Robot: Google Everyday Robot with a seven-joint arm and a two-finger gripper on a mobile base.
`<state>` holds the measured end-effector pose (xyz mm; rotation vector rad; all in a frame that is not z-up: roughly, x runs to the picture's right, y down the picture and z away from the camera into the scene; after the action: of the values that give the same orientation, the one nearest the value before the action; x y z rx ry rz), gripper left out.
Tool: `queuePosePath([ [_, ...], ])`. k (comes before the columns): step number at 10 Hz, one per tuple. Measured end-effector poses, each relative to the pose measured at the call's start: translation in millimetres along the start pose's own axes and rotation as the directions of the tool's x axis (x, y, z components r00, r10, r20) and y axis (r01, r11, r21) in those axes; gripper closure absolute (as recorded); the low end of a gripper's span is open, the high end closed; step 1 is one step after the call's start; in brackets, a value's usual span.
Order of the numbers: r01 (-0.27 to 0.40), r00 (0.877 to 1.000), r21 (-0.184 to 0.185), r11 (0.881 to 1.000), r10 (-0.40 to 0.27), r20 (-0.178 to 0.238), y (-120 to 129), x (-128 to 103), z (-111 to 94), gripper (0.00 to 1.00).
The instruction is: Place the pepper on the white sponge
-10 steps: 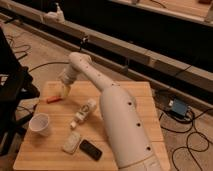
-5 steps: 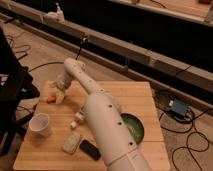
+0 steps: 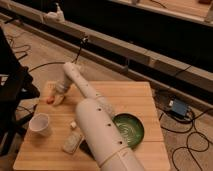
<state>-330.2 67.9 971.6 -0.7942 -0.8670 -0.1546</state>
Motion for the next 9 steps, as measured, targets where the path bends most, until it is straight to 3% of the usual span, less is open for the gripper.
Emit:
queuePosePath([
  [2,0.001,1.0,0.023,1.0,-0.001,0.006,-7,2,-10,0.84],
  [3,0.006,1.0,0.041,0.999,-0.006,0.003,-12,4,-21,0.88],
  [6,0.04,0.999,0.107,0.994,-0.038,-0.023,-23,6,-78,0.88],
  [8,0.071,0.997,0.157,0.985,-0.067,-0.033,-22,4,-135,0.88],
  [9,0.083,0.996,0.166,0.983,-0.079,-0.033,-18,3,-152,0.88],
])
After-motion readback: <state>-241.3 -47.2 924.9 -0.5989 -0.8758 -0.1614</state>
